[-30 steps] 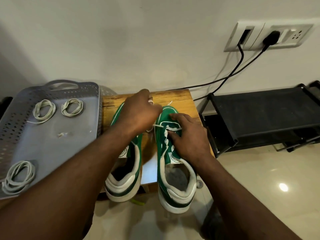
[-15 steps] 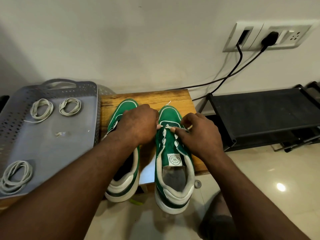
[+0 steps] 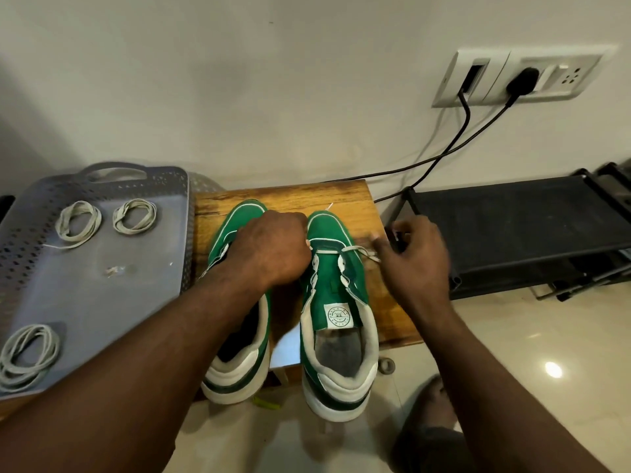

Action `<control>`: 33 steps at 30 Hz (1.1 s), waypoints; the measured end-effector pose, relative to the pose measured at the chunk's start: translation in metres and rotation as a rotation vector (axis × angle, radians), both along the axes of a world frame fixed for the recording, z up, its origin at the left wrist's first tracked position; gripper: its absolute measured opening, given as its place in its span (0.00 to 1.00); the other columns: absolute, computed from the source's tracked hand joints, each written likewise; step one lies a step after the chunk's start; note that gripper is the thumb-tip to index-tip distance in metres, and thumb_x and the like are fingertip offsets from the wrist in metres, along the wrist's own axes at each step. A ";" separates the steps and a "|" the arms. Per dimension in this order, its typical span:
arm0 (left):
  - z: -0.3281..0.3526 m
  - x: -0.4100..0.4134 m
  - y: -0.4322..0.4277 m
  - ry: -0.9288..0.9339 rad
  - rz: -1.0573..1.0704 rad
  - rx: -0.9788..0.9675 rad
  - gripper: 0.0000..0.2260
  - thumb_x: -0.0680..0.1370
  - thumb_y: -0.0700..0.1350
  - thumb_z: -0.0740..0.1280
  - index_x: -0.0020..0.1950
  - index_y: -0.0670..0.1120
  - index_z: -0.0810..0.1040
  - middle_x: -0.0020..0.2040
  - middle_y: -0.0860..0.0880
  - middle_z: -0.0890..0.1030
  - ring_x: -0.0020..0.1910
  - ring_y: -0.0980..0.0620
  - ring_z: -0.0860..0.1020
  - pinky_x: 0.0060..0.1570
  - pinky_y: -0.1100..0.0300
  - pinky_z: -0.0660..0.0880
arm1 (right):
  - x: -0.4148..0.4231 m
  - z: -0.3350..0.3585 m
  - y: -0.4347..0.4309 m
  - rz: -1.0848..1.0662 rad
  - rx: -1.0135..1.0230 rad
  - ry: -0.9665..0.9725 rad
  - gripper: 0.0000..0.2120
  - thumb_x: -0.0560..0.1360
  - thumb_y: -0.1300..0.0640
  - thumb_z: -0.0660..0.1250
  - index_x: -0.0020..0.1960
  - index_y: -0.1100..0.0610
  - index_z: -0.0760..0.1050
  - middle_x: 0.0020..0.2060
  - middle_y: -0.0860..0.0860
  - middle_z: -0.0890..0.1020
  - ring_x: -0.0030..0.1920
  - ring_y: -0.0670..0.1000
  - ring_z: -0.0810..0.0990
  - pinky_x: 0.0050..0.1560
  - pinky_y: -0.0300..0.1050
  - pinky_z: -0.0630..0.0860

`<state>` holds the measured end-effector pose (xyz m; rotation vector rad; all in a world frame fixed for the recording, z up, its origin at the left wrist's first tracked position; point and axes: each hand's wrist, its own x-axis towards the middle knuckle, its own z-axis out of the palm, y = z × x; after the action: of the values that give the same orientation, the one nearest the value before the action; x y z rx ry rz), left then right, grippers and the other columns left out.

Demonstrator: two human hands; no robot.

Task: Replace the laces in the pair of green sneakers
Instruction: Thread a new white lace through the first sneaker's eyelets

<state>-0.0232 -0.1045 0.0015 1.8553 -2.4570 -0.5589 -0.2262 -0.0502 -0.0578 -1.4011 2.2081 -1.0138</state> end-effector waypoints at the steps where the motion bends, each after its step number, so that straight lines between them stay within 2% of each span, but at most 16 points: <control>1: 0.001 -0.001 -0.001 0.001 0.008 0.004 0.06 0.80 0.47 0.65 0.55 0.49 0.80 0.51 0.46 0.83 0.50 0.42 0.80 0.54 0.45 0.80 | 0.009 0.000 0.002 0.109 0.000 -0.029 0.22 0.76 0.38 0.73 0.64 0.47 0.75 0.61 0.47 0.79 0.60 0.49 0.78 0.59 0.54 0.80; 4: 0.001 -0.003 -0.004 0.013 0.029 0.045 0.07 0.80 0.47 0.66 0.54 0.48 0.81 0.50 0.46 0.83 0.49 0.44 0.81 0.54 0.46 0.80 | 0.031 -0.002 0.003 0.339 0.046 -0.009 0.30 0.73 0.35 0.74 0.70 0.46 0.74 0.67 0.44 0.77 0.65 0.48 0.75 0.60 0.52 0.78; 7: 0.006 0.003 -0.011 0.096 0.104 0.090 0.06 0.79 0.45 0.67 0.51 0.46 0.83 0.49 0.45 0.85 0.48 0.45 0.82 0.52 0.47 0.81 | 0.032 -0.001 0.001 0.325 0.078 0.119 0.27 0.73 0.35 0.74 0.68 0.44 0.74 0.67 0.41 0.76 0.65 0.48 0.75 0.60 0.54 0.78; 10: 0.013 0.009 -0.014 0.202 0.171 0.042 0.08 0.79 0.42 0.65 0.50 0.46 0.84 0.50 0.45 0.85 0.48 0.45 0.81 0.50 0.51 0.80 | 0.033 -0.002 -0.001 0.322 0.110 0.209 0.25 0.73 0.38 0.73 0.68 0.43 0.74 0.68 0.38 0.75 0.66 0.49 0.75 0.60 0.54 0.78; 14: 0.026 0.013 -0.017 0.318 0.273 -0.109 0.08 0.84 0.46 0.65 0.53 0.46 0.83 0.52 0.47 0.84 0.50 0.46 0.81 0.49 0.53 0.75 | 0.035 -0.003 0.000 0.303 0.115 0.206 0.24 0.73 0.40 0.73 0.67 0.41 0.73 0.67 0.38 0.76 0.63 0.49 0.77 0.57 0.51 0.79; 17: 0.031 0.022 -0.022 0.479 0.403 -0.176 0.07 0.83 0.47 0.67 0.50 0.47 0.83 0.50 0.49 0.85 0.50 0.47 0.81 0.48 0.55 0.73 | 0.033 -0.003 0.000 0.288 0.089 0.182 0.24 0.73 0.40 0.74 0.67 0.42 0.74 0.66 0.39 0.77 0.60 0.48 0.79 0.55 0.48 0.78; 18: 0.032 0.023 -0.022 0.448 0.384 -0.155 0.07 0.83 0.47 0.66 0.50 0.48 0.82 0.49 0.49 0.85 0.50 0.47 0.81 0.49 0.54 0.74 | 0.032 -0.004 0.000 0.290 0.082 0.175 0.24 0.74 0.40 0.74 0.66 0.43 0.74 0.67 0.39 0.77 0.60 0.48 0.79 0.55 0.48 0.78; 20: 0.028 0.025 -0.021 0.248 0.299 -0.064 0.06 0.82 0.49 0.66 0.52 0.49 0.81 0.51 0.47 0.84 0.53 0.44 0.80 0.51 0.50 0.76 | 0.032 -0.005 0.000 0.304 0.071 0.153 0.24 0.74 0.39 0.74 0.66 0.43 0.74 0.67 0.39 0.76 0.61 0.48 0.79 0.58 0.51 0.79; 22: 0.022 0.023 -0.018 0.023 0.240 -0.021 0.05 0.79 0.49 0.68 0.54 0.52 0.80 0.52 0.47 0.82 0.62 0.42 0.73 0.50 0.50 0.69 | 0.029 -0.007 -0.002 0.291 0.058 0.096 0.24 0.74 0.39 0.74 0.66 0.43 0.74 0.66 0.40 0.77 0.61 0.48 0.80 0.60 0.54 0.80; 23: 0.020 0.022 -0.017 -0.024 0.215 -0.033 0.07 0.78 0.50 0.69 0.55 0.53 0.79 0.53 0.49 0.81 0.66 0.42 0.69 0.51 0.49 0.65 | 0.027 -0.008 -0.003 0.269 0.054 0.062 0.23 0.75 0.39 0.74 0.67 0.44 0.75 0.66 0.42 0.78 0.60 0.48 0.80 0.60 0.55 0.80; 26: 0.016 0.015 -0.011 0.012 0.104 -0.117 0.17 0.76 0.59 0.71 0.63 0.58 0.77 0.59 0.54 0.81 0.68 0.45 0.65 0.55 0.46 0.61 | 0.013 -0.008 -0.007 0.203 0.112 0.049 0.22 0.77 0.37 0.71 0.66 0.46 0.75 0.61 0.45 0.81 0.56 0.48 0.81 0.56 0.56 0.83; 29: 0.008 0.002 -0.006 -0.064 0.013 -0.070 0.18 0.79 0.63 0.67 0.66 0.59 0.76 0.58 0.53 0.82 0.70 0.46 0.68 0.65 0.43 0.61 | 0.001 -0.009 -0.009 0.241 0.287 0.101 0.23 0.78 0.31 0.66 0.62 0.47 0.76 0.48 0.45 0.84 0.46 0.46 0.83 0.49 0.54 0.84; 31: 0.003 -0.004 -0.003 -0.154 -0.006 -0.077 0.15 0.80 0.61 0.66 0.62 0.56 0.79 0.56 0.51 0.83 0.68 0.45 0.73 0.70 0.42 0.61 | -0.002 -0.010 -0.008 0.258 0.258 0.098 0.17 0.80 0.37 0.68 0.60 0.47 0.78 0.41 0.45 0.83 0.41 0.45 0.83 0.45 0.54 0.84; 32: 0.001 -0.005 -0.003 -0.171 -0.006 -0.083 0.14 0.81 0.61 0.65 0.61 0.55 0.80 0.56 0.50 0.83 0.65 0.44 0.75 0.70 0.42 0.61 | -0.002 -0.008 -0.007 0.269 0.185 0.048 0.11 0.81 0.43 0.69 0.58 0.47 0.79 0.39 0.46 0.83 0.40 0.45 0.82 0.44 0.53 0.84; 33: 0.001 -0.006 -0.003 -0.172 0.001 -0.077 0.14 0.81 0.60 0.65 0.60 0.54 0.80 0.56 0.50 0.83 0.63 0.44 0.77 0.69 0.42 0.62 | -0.001 -0.005 -0.007 0.281 0.093 -0.092 0.06 0.82 0.49 0.70 0.57 0.47 0.80 0.37 0.46 0.83 0.38 0.45 0.82 0.42 0.51 0.83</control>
<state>-0.0289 -0.1079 0.0021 1.9515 -2.5407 -0.3114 -0.2274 -0.0568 -0.0623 -1.5360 1.9013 -0.8478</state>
